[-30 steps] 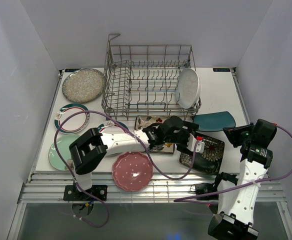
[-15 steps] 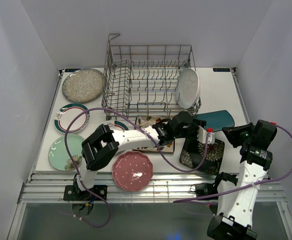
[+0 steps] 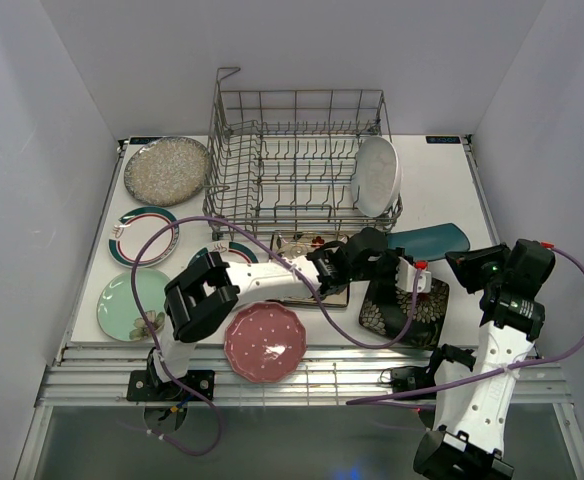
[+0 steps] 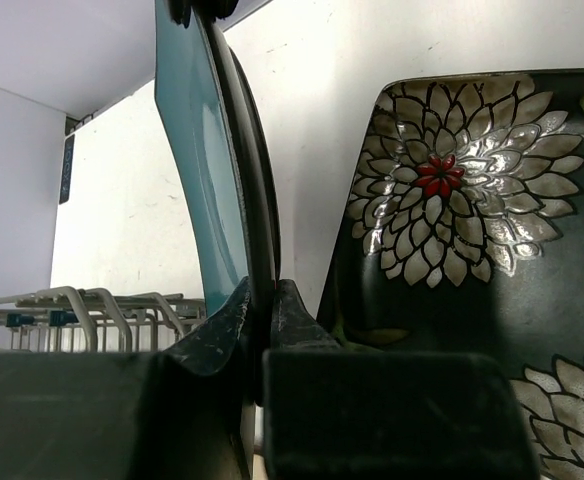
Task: Load the plates into the dish rack
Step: Pick up the plate from the corner of the board, then insert the plate into the dish rack.
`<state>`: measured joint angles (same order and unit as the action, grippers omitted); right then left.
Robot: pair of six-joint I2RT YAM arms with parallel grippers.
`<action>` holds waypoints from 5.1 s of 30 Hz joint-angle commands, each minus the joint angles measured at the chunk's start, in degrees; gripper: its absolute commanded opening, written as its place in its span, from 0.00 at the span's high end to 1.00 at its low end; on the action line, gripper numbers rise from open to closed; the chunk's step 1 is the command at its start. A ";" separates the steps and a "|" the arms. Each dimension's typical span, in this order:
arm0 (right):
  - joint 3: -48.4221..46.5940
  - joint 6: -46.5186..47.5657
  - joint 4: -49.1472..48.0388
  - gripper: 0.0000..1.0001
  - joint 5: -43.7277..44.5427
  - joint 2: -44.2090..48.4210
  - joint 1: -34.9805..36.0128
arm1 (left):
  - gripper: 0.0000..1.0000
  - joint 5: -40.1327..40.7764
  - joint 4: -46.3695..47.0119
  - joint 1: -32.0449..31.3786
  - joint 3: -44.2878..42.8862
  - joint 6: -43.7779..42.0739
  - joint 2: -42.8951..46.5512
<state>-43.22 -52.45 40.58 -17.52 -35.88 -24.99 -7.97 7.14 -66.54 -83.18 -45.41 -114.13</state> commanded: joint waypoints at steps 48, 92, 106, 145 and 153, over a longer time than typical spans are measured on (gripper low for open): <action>9.03 -0.11 -11.04 0.35 -6.48 -0.24 0.21 | 1.00 13.42 16.77 -5.88 4.16 -9.35 7.51; 8.86 1.56 -9.20 0.66 -4.63 0.46 0.21 | 1.00 17.02 26.09 -5.88 6.80 -16.47 0.93; 9.03 1.64 -9.29 0.92 -4.63 0.63 0.30 | 1.00 16.49 26.00 -5.53 7.07 -16.03 0.66; -12.14 11.13 -6.92 0.92 16.90 -1.57 0.21 | 0.02 15.42 2.11 -10.54 14.01 14.99 34.39; -17.59 17.11 -10.16 0.92 15.76 0.55 0.30 | 0.02 18.42 -3.10 -3.78 16.29 19.30 52.50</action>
<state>-55.86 -38.02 40.82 -0.38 -36.97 -24.73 8.40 7.46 -73.49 -68.27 -29.19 -66.26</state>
